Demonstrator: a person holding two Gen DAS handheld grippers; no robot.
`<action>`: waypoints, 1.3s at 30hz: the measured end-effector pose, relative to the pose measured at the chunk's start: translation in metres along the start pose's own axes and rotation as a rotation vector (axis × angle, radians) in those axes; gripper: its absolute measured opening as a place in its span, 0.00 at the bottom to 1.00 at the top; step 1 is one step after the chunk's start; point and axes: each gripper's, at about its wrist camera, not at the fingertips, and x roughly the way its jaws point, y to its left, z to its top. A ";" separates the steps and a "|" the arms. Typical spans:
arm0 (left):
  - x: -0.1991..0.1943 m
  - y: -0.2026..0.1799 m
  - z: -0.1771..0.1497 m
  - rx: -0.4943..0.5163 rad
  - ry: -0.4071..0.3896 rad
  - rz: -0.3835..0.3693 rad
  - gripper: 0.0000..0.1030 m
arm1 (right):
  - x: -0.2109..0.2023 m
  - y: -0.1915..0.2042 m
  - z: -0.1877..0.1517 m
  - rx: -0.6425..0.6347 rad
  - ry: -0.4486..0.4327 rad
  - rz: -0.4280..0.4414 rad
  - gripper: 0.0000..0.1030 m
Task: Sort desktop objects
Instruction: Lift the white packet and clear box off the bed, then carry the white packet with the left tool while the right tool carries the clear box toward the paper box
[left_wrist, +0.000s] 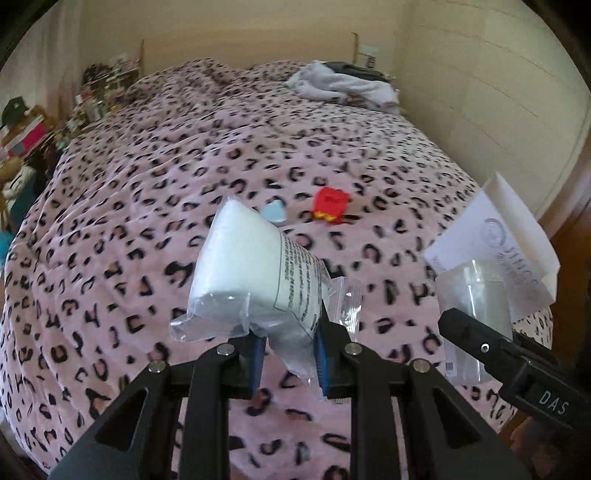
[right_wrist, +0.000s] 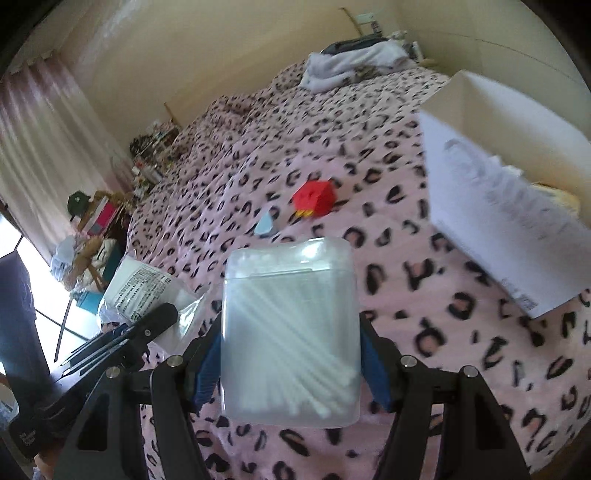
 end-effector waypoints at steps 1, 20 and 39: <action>0.000 -0.006 0.002 0.008 -0.002 -0.005 0.23 | -0.003 -0.003 0.001 0.005 -0.005 -0.004 0.65; -0.012 -0.072 0.014 0.078 -0.021 -0.052 0.22 | -0.057 -0.045 0.012 0.038 -0.079 -0.049 0.65; -0.020 -0.138 0.004 0.177 -0.015 -0.126 0.23 | -0.108 -0.080 0.008 0.078 -0.140 -0.128 0.65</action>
